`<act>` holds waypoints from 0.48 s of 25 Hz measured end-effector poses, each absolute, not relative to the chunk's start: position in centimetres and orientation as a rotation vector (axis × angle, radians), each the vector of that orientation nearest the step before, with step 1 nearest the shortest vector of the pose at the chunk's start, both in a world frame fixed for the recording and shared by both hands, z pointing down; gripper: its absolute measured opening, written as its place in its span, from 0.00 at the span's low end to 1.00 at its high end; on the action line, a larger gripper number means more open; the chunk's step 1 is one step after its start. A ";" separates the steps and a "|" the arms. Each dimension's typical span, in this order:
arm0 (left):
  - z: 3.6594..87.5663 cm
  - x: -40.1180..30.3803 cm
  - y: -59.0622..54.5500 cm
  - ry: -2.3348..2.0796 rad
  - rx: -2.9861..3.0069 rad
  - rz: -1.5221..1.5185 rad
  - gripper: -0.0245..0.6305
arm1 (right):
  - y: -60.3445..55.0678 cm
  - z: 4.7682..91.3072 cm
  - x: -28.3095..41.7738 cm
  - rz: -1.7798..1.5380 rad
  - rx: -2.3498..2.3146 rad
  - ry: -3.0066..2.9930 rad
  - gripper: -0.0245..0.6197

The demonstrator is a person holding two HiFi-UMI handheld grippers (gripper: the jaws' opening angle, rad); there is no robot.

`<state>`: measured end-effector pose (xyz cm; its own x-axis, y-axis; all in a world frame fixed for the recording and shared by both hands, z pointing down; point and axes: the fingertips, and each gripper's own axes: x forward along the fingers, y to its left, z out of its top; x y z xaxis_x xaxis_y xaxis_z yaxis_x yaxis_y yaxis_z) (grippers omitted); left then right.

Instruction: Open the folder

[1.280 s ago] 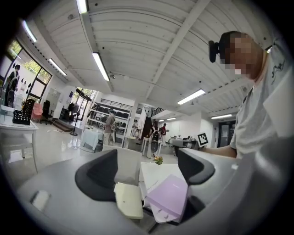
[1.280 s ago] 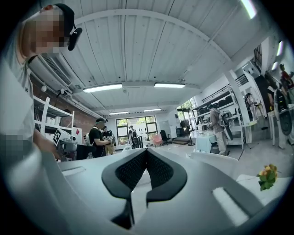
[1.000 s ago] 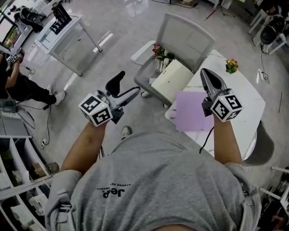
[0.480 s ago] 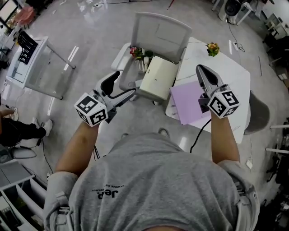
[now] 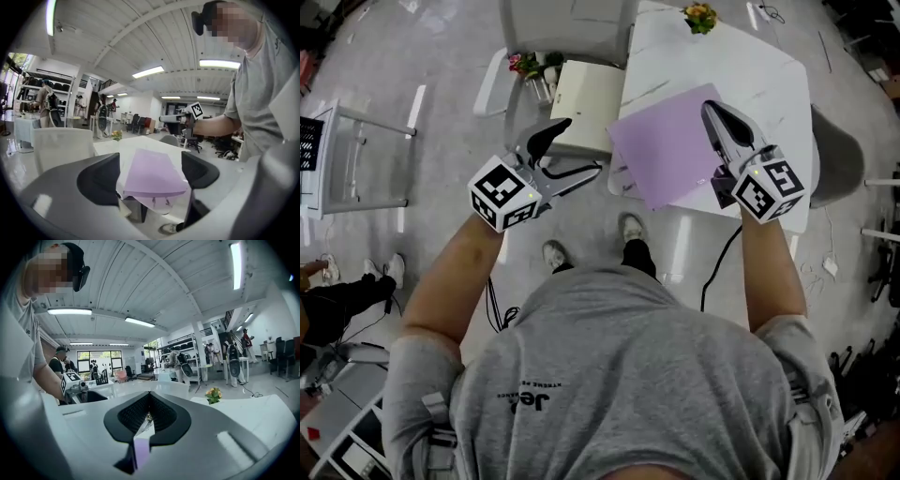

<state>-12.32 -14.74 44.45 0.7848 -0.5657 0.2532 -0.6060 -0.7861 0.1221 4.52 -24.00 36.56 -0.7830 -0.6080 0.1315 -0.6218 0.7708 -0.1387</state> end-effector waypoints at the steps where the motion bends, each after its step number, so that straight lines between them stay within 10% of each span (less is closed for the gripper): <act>1: 45.5 -10.9 -14.7 -0.873 2.796 0.341 0.71 | -24.0 37.2 5.5 0.278 1.022 -2.872 0.04; 12: 55.5 1.7 -11.2 -0.263 3.016 0.751 0.71 | -23.1 44.1 15.8 0.345 1.332 -2.703 0.04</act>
